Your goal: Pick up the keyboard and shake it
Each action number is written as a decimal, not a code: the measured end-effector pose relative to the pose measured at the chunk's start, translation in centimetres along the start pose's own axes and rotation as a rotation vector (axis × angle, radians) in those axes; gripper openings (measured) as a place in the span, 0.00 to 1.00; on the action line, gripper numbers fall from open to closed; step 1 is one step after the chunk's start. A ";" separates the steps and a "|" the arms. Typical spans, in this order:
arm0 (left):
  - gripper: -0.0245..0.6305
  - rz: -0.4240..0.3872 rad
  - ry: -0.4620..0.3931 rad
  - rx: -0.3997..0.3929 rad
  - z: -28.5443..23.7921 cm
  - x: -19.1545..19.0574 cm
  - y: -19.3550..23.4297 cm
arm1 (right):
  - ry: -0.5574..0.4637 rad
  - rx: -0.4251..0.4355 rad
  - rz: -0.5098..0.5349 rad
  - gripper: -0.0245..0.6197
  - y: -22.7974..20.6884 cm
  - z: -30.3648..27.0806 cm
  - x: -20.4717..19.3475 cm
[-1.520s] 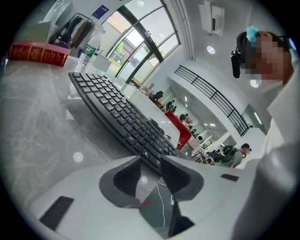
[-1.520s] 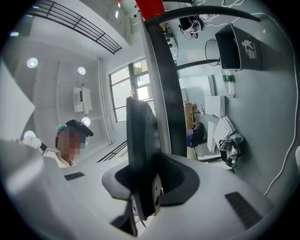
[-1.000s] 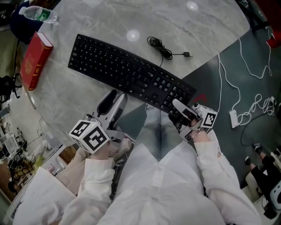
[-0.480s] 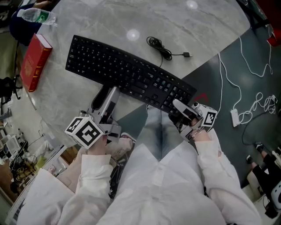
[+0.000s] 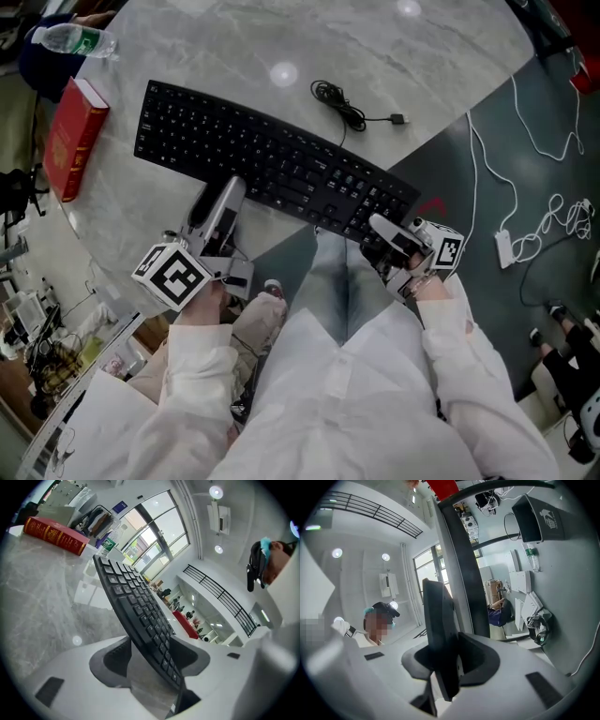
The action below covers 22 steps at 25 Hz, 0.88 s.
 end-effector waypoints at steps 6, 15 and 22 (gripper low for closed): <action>0.41 -0.022 0.012 -0.026 -0.6 1.2 0.4 | 0.001 0.019 -0.011 0.18 -0.2 0.1 0.1; 0.41 -0.030 -0.002 -0.041 -1.4 2.2 0.8 | 0.011 0.031 -0.022 0.19 -0.4 0.1 0.2; 0.41 -0.040 0.002 -0.066 -2.0 2.8 0.7 | 0.002 0.032 -0.018 0.19 -0.4 0.1 0.0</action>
Point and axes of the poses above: the fingertips, and each gripper's own axes: z backward along the fingers, y to its left, x out of its top, the point moved 8 cm from there along z, backward along the fingers, and after that the axes turned 4 degrees about x, right-handed, at the moved point
